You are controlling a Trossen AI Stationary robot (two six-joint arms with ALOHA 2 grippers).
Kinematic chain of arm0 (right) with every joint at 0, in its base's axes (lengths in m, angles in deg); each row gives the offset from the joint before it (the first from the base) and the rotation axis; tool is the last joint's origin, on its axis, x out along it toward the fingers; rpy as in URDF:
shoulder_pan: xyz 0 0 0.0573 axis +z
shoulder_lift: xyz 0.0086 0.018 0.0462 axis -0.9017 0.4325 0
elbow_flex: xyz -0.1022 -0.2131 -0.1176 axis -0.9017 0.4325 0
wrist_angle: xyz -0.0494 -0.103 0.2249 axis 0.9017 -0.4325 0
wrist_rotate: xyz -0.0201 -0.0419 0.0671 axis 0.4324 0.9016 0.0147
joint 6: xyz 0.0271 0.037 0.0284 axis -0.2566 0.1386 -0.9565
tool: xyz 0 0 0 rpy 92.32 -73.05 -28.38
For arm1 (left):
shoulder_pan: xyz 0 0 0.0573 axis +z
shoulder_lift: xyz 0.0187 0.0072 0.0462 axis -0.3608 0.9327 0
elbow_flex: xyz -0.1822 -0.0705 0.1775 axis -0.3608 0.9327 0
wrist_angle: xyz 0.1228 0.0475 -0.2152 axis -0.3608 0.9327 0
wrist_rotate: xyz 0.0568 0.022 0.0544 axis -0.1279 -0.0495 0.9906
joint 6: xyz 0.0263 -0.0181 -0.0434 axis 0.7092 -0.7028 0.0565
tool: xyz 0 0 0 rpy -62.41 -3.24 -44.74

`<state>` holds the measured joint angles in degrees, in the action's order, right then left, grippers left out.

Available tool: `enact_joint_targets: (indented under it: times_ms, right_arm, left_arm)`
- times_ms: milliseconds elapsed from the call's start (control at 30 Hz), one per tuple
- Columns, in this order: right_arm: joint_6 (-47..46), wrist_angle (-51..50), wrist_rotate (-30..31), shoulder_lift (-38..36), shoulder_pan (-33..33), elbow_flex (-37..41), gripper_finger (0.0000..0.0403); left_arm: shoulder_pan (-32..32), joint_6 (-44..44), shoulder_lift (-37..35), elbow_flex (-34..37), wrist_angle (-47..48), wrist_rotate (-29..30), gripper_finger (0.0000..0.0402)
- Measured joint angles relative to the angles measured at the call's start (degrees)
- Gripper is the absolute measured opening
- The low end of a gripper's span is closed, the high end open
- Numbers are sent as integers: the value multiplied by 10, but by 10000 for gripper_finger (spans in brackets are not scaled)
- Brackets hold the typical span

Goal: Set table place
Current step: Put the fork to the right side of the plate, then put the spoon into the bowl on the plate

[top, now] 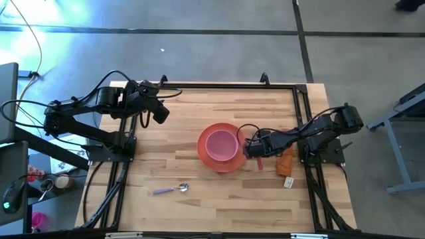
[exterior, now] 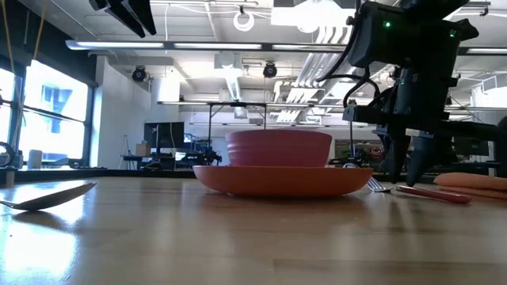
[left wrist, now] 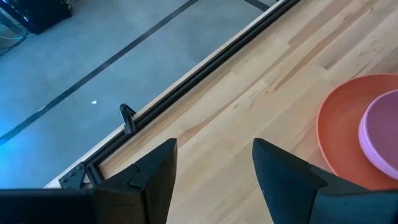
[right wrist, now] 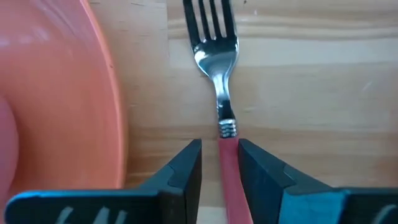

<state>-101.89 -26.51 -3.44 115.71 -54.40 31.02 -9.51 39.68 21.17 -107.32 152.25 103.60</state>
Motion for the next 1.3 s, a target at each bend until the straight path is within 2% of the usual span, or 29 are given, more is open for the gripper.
enact_joint_targets:
  times_ms: [233,400,567,667,800,933,1100,1300]
  right_arm:
    - [-30,-1,2,0,10,0,94]
    - [-33,22,28,-1,10,0,94]
    - [-29,1,31,-33,11,-1,94]
    - [-9,-28,39,-81,11,-1,94]
    - [18,-79,71,-164,8,-1,94]
    - [68,-135,84,-242,-9,-1,94]
    - [142,-173,84,-316,-30,-1,94]
    - [222,-197,81,-366,-47,-1,94]
  left_arm:
    - [0,1,0,0,0,0,198]
    - [0,1,0,0,1,0,198]
    - [0,14,0,0,14,0,198]
    - [0,36,0,0,50,-32,198]
    - [-7,43,-1,23,82,-106,198]
    - [-61,20,1,68,78,-158,198]
    - [-162,-45,30,114,32,-201,198]
    - [-275,-108,117,118,-51,-243,198]
